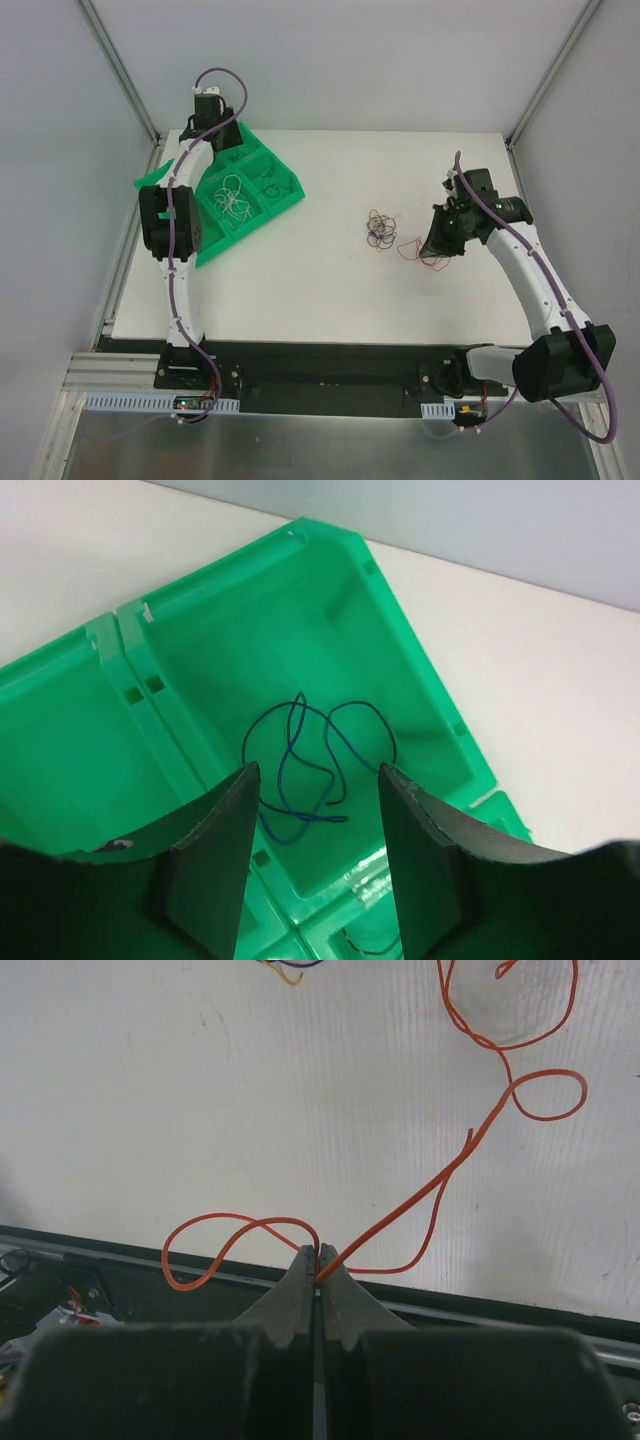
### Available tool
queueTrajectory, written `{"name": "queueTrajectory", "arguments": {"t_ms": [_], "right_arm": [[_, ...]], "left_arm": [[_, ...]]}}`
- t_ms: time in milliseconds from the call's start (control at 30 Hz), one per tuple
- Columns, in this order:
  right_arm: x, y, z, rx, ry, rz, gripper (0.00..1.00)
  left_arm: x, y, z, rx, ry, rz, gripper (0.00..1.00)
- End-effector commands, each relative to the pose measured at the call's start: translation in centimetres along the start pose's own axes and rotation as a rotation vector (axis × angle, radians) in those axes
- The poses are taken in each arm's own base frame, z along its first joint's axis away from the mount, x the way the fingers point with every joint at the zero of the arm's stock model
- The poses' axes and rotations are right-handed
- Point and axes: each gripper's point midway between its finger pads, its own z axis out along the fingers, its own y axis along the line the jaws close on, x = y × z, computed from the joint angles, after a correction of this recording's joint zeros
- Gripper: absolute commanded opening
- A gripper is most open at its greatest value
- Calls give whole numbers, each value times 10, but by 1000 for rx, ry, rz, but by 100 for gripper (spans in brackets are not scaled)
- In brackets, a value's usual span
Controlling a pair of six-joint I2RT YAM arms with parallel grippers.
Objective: Untangle the cables
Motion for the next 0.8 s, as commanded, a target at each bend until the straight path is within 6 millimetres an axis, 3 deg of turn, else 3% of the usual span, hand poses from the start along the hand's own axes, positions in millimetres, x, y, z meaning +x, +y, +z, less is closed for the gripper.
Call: {"name": "queueTrajectory", "arguments": {"t_ms": [0,67,200,400,433,467,500,633,767], "right_arm": [[-8,15,-24,-45,-13,-10,0],[-10,23,-27,-76,-34,-13,0],[-12,52,-27,-131,-82,-117,0],[9,157,-55,-399,-120,-345,0],[12,171,-60,-435,-128,-383,0],[18,185,-61,-475,-118,-423,0],[24,198,-63,-520,-109,-454,0],[48,230,-43,-628,24,-464,0],[64,237,2,-599,187,-399,0]], "left_arm": [[-75,-19,-78,54,-159,-35,54],[-77,-22,-105,72,-170,-34,57],[-48,-40,-153,180,-115,-48,61],[19,-61,-238,324,-46,-61,61],[26,-61,-259,330,-67,-55,59],[48,-55,-266,305,-47,-56,58],[57,-55,-280,299,-61,-39,57],[99,-50,-316,289,-33,25,58],[118,-51,-348,327,-21,37,60]]}}
